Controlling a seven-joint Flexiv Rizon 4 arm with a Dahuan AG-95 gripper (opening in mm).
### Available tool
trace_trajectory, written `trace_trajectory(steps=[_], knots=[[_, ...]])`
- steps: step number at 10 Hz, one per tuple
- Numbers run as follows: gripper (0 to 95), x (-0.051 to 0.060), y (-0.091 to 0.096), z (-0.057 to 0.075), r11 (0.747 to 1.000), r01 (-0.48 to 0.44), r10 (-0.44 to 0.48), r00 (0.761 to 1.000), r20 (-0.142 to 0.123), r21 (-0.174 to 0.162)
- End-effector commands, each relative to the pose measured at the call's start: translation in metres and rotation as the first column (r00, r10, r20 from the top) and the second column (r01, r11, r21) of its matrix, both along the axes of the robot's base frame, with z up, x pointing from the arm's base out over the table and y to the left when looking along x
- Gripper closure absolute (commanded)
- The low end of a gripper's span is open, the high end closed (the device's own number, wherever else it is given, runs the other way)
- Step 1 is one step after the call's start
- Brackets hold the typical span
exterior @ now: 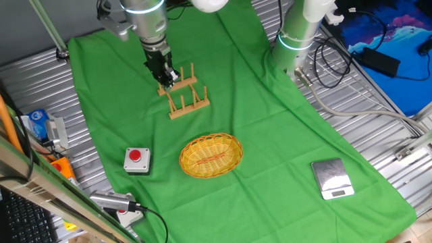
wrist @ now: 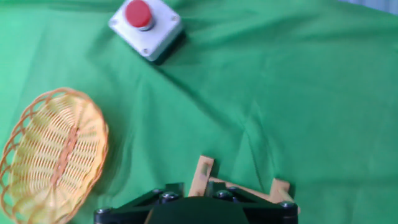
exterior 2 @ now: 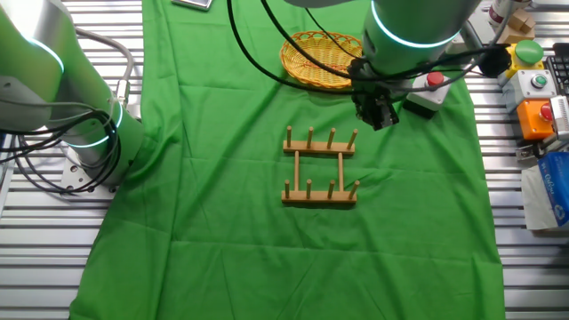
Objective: Put the dish on the dish rack
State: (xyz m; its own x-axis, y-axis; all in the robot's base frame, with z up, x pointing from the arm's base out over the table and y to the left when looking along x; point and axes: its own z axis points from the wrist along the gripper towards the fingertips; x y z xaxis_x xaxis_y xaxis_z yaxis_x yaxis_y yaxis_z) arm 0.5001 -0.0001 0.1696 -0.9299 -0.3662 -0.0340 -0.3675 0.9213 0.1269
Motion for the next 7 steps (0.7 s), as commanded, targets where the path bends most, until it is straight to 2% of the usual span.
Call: trace_trajectory(steps=[1, 2, 4, 6, 7], knots=[[95.0, 0.000, 0.000, 0.000, 1.000, 0.026, -0.026, 1.000, -0.005, -0.017], [95.0, 0.000, 0.000, 0.000, 1.000, 0.019, -0.019, 1.000, -0.003, -0.013], [95.0, 0.006, 0.014, 0.002, 1.000, 0.019, -0.019, 1.000, -0.003, -0.017], [95.0, 0.016, 0.055, 0.005, 0.998, 0.064, -0.064, 0.998, -0.004, -0.025], [95.0, 0.017, 0.068, 0.005, 0.996, 0.084, -0.084, 0.996, -0.003, -0.025]])
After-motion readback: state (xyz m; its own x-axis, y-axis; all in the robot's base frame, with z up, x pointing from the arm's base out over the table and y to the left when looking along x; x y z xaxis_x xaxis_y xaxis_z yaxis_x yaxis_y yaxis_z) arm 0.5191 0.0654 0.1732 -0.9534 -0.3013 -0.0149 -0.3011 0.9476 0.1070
